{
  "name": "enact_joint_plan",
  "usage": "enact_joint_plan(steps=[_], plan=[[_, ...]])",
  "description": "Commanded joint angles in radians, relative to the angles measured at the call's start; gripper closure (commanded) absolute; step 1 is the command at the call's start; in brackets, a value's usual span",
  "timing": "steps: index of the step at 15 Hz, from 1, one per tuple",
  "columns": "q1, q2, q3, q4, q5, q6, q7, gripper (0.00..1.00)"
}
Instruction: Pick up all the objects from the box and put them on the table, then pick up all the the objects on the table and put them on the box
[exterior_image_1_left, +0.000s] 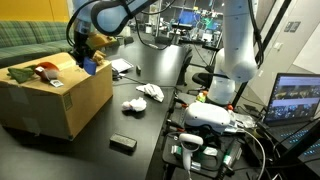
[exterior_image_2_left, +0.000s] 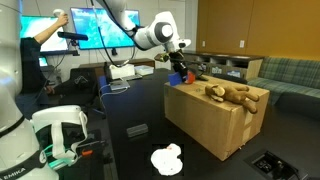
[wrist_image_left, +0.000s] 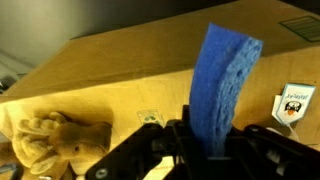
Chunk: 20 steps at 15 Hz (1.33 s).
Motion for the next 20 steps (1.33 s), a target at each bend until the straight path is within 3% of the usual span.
enact_joint_plan(steps=[1,7,13,14,20], plan=[[0.055,0.158,-0.067,0.184,-0.054,0.034,0.051,0.97],[0.127,0.316,-0.197,0.376,-0.104,0.078,0.117,0.97],[0.143,0.406,-0.265,0.502,-0.093,0.065,0.148,0.96],[0.144,0.417,-0.271,0.515,-0.090,0.061,0.152,0.71],[0.144,0.406,-0.288,0.522,-0.083,0.058,0.163,0.29]])
